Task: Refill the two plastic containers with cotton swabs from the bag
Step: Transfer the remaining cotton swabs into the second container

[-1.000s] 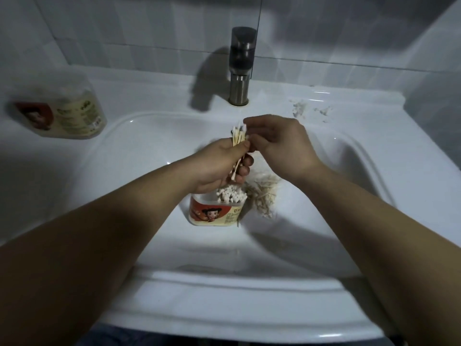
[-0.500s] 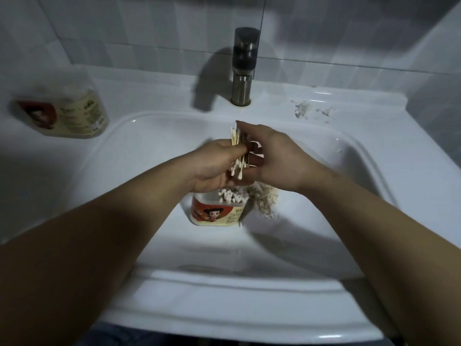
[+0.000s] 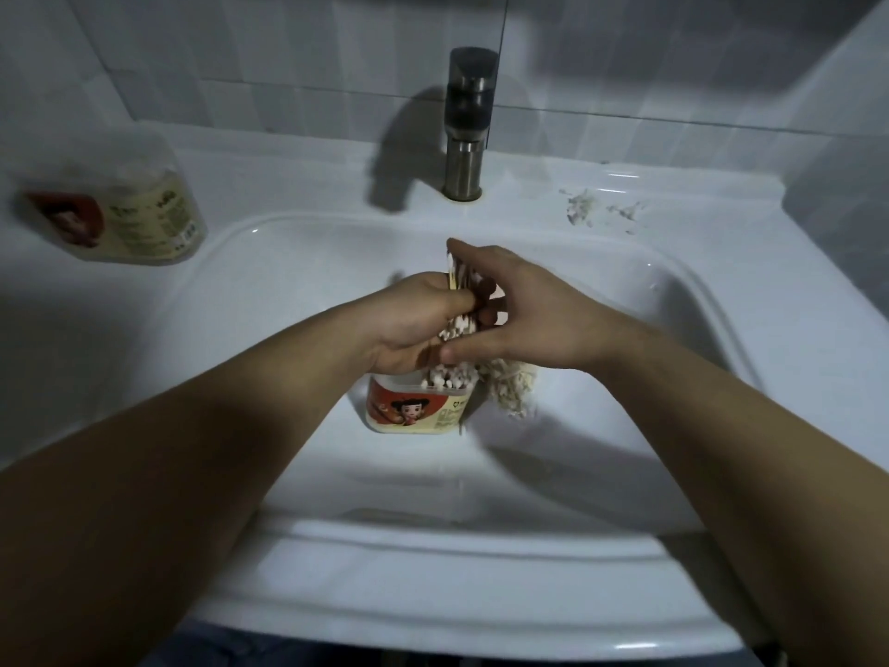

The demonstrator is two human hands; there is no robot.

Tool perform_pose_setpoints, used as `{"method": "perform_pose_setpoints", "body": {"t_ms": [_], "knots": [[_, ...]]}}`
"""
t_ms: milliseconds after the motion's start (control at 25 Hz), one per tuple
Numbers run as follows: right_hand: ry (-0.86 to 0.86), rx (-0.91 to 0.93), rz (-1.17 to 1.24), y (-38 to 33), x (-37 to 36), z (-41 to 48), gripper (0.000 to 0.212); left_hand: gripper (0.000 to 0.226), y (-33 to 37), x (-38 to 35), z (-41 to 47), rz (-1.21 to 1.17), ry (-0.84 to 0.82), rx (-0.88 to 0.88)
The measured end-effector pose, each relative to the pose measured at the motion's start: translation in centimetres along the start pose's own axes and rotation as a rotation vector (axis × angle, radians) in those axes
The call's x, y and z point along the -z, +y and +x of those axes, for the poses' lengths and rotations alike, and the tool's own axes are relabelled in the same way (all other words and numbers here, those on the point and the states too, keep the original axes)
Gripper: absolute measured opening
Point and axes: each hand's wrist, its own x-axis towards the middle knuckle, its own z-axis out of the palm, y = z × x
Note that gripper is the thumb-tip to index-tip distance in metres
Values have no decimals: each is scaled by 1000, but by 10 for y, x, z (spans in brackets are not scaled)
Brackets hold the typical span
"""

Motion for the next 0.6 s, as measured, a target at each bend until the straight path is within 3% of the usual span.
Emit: {"method": "perform_pose_setpoints", "body": {"t_ms": [240,400,440,600], "knots": [[97,26,-144,-3,4,-1,92,25,3,0,1,-17,90,24],[294,-44,-141,-15,18,-11,14,22,6,7,6,-90,247,25],[246,-101,-124,-17,24,-14,2,24,7,10,7,-126,289,13],[-402,-403,-198,-15,14,-20,21,22,11,15,3,-288,356,-23]]}}
